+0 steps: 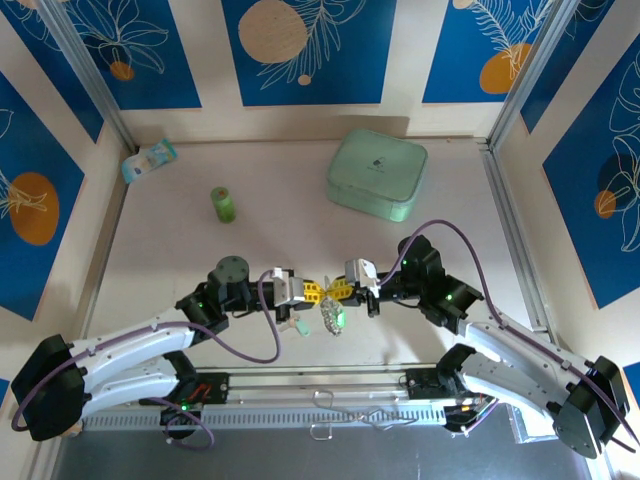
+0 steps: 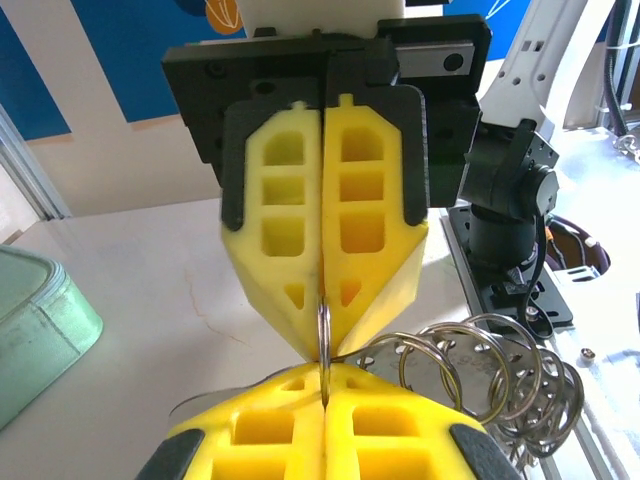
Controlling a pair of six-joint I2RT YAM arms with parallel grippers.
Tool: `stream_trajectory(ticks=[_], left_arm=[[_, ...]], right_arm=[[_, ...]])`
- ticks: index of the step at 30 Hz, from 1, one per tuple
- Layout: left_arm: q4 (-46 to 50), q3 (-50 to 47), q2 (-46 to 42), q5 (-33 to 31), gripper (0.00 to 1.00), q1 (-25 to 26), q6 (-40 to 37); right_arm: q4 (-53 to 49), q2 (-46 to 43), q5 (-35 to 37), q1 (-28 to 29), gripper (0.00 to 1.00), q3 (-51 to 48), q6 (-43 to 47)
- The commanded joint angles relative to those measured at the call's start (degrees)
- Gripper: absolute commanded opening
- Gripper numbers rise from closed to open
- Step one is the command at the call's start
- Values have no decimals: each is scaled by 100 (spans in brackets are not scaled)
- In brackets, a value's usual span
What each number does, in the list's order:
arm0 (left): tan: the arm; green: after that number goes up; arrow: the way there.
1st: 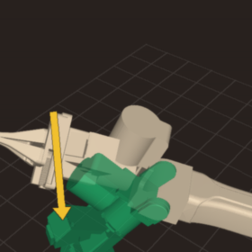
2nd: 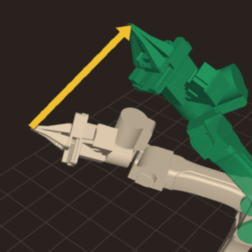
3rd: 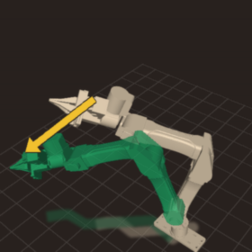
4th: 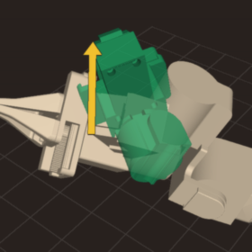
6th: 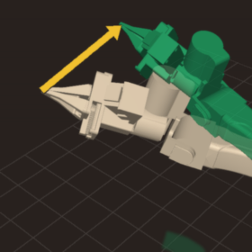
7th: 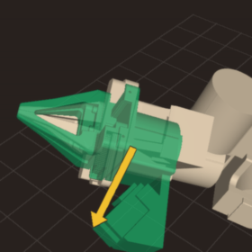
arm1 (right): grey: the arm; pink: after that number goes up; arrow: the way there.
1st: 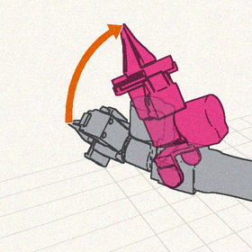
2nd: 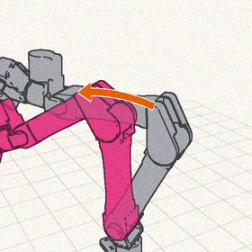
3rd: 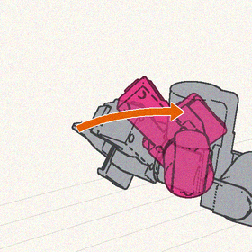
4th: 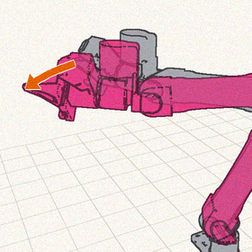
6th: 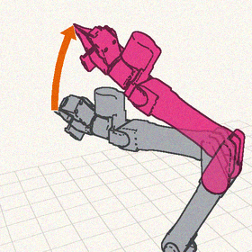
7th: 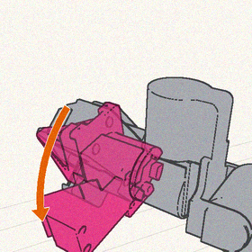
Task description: Put the keys on the keyring
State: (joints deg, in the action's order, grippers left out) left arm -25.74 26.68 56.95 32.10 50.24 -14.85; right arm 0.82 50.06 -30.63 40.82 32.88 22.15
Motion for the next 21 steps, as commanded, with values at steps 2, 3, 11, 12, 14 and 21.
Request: stream_trajectory(ticks=[2, 3, 11, 12, 14, 21], left_arm=[[-164, 12, -159, -108, 14, -14, 53], [-115, 13, -191, -302, 26, -14, 82], [1402, 354, -562, -902, 34, -14, -456], [1545, 404, -563, -899, 33, -14, -519], [1658, 480, -515, -915, 33, -14, -588], [1625, 680, -412, -1076, 30, -14, -705]], right_arm=[[-113, 17, 27, 93, 0, 336, 166], [-293, 13, 77, 92, 0, 400, 257], [-2420, 364, 1396, 200, 0, 1418, 1249], [-2628, 464, 1572, 231, 0, 1570, 1327], [-2959, 632, 1855, 300, 0, 1817, 1467], [-3582, 1087, 2165, 492, 0, 2427, 1747]])
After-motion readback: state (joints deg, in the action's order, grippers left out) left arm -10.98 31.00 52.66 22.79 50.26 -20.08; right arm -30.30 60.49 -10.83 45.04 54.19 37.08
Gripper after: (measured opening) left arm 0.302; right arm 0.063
